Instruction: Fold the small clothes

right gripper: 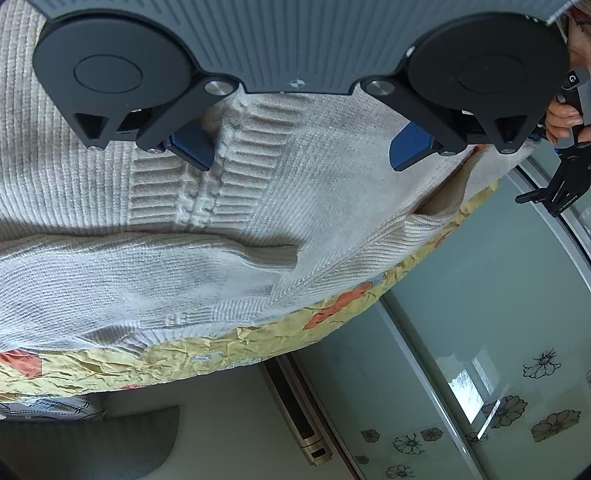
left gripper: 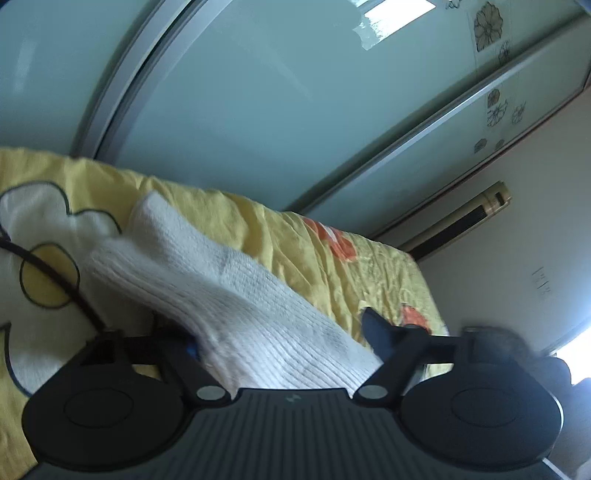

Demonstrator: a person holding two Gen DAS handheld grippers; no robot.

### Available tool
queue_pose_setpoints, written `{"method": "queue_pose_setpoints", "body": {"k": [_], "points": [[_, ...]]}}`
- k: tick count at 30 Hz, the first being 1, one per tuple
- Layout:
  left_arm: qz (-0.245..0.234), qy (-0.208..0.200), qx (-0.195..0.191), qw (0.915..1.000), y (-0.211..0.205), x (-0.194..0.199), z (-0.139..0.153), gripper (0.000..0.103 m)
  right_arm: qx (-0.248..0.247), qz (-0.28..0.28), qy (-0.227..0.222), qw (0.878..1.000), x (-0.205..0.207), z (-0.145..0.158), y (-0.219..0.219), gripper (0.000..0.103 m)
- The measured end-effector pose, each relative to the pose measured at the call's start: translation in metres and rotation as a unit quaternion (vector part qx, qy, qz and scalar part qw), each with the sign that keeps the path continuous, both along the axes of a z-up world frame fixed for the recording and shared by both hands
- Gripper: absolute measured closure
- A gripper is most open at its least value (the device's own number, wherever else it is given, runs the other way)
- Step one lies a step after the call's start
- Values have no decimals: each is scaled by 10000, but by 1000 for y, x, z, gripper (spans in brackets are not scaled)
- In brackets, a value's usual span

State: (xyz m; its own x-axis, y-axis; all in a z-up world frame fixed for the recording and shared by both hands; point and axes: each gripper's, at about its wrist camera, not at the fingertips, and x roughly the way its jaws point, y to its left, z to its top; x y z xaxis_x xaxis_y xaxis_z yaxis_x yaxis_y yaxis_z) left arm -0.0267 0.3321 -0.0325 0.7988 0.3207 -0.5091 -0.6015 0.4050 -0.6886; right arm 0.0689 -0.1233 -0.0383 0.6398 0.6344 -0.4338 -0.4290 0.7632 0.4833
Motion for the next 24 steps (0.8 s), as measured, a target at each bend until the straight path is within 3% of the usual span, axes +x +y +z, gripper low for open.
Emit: {"method": "queue_pose_setpoints", "body": {"k": [1, 2, 5, 7, 10, 12, 18, 21, 24], "points": [[-57, 71, 24, 10000, 1, 3, 0, 62, -12, 0, -8, 10000, 0, 0, 0, 1], [-109, 159, 8, 9998, 3, 5, -1, 72, -24, 1, -15, 10000, 0, 0, 1, 1], [-178, 432, 226, 9987, -1, 15, 0, 89, -63, 7, -28, 10000, 0, 0, 1, 1], [-284, 692, 960, 9926, -14, 24, 11, 92, -82, 14, -15, 10000, -1, 1, 1, 1], [-531, 971, 2245, 9682, -47, 45, 33, 93, -150, 37, 3, 9999, -2, 5, 1, 1], [-766, 998, 2780, 9523, -64, 58, 45, 93, -136, 7, -22, 9999, -4, 8, -3, 1], [-1365, 848, 3499, 9229, -105, 100, 76, 93, -311, -402, -293, 9983, -9, 23, -30, 1], [-1727, 703, 3703, 9100, -133, 118, 85, 93, -387, -658, -319, 9966, -10, 23, -48, 1], [-2242, 524, 3765, 8973, -166, 138, 93, 93, -106, -955, -153, 9953, -10, 18, -71, 1]]}}
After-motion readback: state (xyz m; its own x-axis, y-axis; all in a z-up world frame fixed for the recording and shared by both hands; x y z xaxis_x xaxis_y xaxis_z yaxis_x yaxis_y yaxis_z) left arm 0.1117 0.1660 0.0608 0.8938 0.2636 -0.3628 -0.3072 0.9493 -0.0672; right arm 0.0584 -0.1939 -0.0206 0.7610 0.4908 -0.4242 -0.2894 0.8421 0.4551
